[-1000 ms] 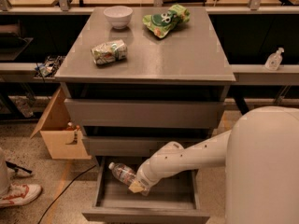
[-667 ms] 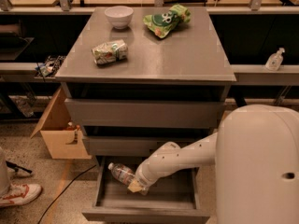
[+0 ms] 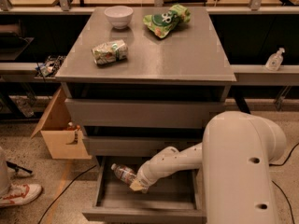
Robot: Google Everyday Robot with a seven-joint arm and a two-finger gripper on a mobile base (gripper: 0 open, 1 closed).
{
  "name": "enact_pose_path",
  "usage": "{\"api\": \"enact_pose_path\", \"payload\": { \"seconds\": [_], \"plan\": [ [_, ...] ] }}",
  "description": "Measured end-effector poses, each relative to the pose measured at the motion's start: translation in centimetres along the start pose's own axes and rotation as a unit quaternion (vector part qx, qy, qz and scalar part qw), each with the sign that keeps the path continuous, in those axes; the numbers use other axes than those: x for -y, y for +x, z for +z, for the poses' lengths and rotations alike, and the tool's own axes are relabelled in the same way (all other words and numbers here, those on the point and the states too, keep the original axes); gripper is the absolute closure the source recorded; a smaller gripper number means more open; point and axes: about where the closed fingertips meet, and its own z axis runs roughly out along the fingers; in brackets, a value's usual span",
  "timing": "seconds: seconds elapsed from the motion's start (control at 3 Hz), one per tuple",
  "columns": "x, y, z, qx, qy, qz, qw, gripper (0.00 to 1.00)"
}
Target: Place water bottle into bottom drawer
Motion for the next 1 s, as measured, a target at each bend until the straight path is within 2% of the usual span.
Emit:
{"api": "enact_pose_path", "payload": {
  "seconds": [0.33,1.0],
  "plan": [
    [1.6,0.9,2.8,0.008,0.000,0.035,0.9993,1.00],
    [3.5,1.8,8.6,0.018,-0.009,0.118,0.9929,1.00]
  ]
}}
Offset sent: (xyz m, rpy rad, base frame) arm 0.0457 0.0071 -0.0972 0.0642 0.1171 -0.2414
